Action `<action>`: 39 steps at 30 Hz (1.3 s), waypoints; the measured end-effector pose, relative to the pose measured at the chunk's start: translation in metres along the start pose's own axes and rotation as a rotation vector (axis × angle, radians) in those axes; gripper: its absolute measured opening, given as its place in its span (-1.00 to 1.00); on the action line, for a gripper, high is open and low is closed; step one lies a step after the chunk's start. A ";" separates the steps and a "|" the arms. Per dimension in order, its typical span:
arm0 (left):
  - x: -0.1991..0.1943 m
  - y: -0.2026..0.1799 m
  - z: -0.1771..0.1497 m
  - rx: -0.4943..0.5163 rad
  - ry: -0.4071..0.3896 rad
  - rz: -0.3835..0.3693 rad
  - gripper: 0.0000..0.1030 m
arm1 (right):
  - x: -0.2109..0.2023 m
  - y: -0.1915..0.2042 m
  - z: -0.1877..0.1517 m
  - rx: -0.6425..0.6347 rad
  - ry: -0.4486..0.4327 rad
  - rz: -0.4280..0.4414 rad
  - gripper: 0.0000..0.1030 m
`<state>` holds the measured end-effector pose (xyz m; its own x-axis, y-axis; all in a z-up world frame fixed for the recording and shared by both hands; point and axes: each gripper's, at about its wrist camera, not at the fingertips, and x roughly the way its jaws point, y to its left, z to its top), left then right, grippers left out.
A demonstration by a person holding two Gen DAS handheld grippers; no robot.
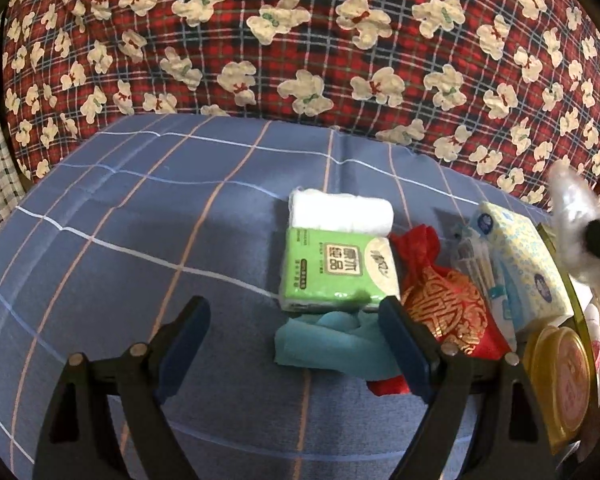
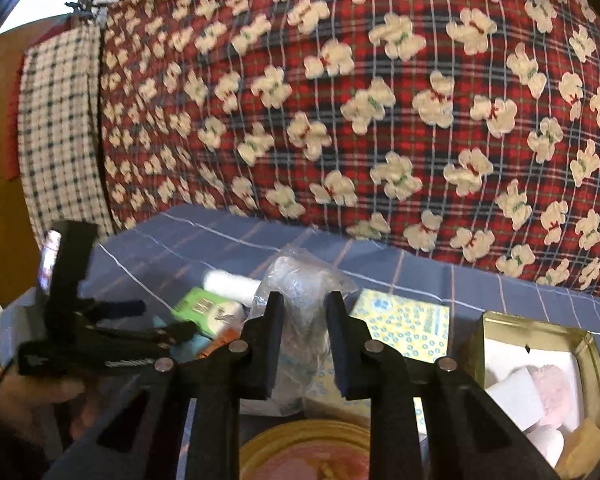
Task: Organize soft objects
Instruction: 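Grasp the green tissue pack with the left tool while the right tool grasps the plastic bag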
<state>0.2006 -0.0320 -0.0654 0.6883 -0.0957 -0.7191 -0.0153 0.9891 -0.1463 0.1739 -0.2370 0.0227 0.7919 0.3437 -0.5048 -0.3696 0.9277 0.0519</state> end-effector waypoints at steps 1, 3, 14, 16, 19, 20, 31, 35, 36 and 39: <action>0.001 -0.001 0.000 0.001 0.005 0.004 0.70 | -0.001 0.000 0.000 0.004 -0.006 0.008 -0.53; 0.003 -0.004 0.001 0.012 0.008 -0.002 0.70 | 0.001 0.001 -0.002 0.022 0.000 0.030 -0.53; 0.029 -0.033 0.012 0.142 0.056 0.054 0.70 | 0.000 0.003 -0.010 0.042 0.000 0.062 -0.53; 0.033 -0.026 0.015 0.107 0.075 0.019 0.54 | 0.000 0.003 -0.011 0.041 0.001 0.063 -0.53; 0.030 -0.017 0.015 0.058 0.069 -0.020 0.36 | 0.000 0.004 -0.012 0.041 0.004 0.059 -0.53; 0.029 -0.015 0.015 0.047 0.064 -0.024 0.35 | 0.001 0.004 -0.013 0.041 0.007 0.057 -0.53; -0.001 -0.005 0.010 -0.016 -0.074 -0.034 0.34 | 0.005 0.005 -0.017 0.035 0.015 0.041 -0.53; -0.001 -0.004 0.011 -0.023 -0.076 -0.030 0.36 | 0.005 0.004 -0.016 0.036 0.011 0.040 -0.53; -0.001 -0.004 0.011 -0.021 -0.076 -0.033 0.36 | 0.005 0.004 -0.016 0.034 0.010 0.040 -0.53; -0.002 -0.005 0.012 -0.017 -0.079 -0.024 0.39 | 0.006 0.004 -0.017 0.029 0.011 0.038 -0.53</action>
<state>0.2080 -0.0351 -0.0554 0.7440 -0.1096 -0.6591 -0.0098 0.9846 -0.1748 0.1692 -0.2332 0.0054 0.7719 0.3775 -0.5116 -0.3852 0.9178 0.0961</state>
